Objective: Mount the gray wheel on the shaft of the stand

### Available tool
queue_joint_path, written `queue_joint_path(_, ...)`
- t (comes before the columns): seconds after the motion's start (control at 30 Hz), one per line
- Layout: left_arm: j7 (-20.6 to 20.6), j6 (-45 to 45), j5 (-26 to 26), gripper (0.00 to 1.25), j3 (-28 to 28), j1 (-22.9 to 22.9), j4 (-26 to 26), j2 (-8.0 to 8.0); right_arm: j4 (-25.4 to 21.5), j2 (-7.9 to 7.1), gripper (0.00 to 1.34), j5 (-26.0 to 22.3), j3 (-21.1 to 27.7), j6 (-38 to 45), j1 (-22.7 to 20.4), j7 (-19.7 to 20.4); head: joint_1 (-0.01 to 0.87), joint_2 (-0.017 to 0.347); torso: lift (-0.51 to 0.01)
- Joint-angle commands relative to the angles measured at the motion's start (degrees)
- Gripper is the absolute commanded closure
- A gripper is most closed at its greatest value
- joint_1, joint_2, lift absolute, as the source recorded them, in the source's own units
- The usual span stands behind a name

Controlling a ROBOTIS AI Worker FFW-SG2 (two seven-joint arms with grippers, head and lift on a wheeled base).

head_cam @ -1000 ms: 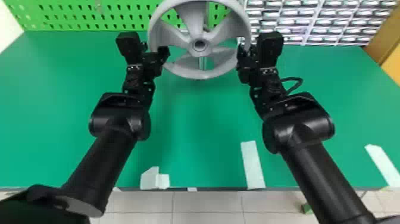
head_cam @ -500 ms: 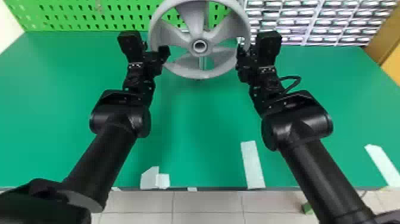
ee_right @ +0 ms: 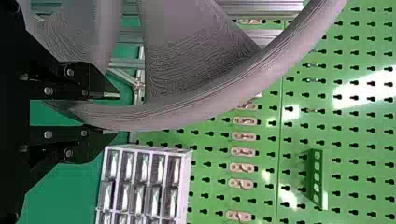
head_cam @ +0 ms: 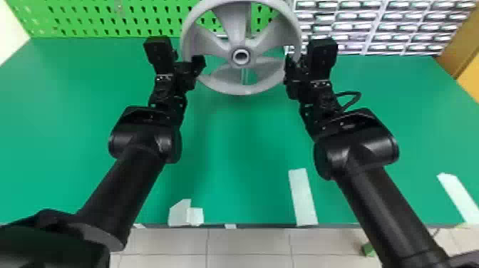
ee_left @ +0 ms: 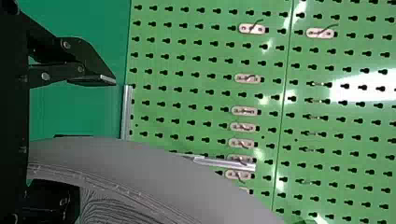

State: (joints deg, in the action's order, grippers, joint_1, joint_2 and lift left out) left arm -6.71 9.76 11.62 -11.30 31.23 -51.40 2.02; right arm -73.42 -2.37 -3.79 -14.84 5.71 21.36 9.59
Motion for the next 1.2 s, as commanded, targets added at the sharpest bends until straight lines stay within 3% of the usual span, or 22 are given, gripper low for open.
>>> queue_joint_path(0.0, -3.4, 0.1, 0.0, 0.72, 0.0, 0.1, 0.1, 0.01, 0.0, 0.0, 1.17, 0.0, 0.2, 0.0, 0.0, 3.7, 0.865, 0.052, -0.101)
queue_joint_path(1.17, -3.4, 0.1, -0.7, 0.66, 1.2, 1.2, 2.1, -0.08, 1.6, 0.09, 1.17, 0.4, 0.0, -0.3, 1.0, 3.7, 0.865, 0.052, -0.101)
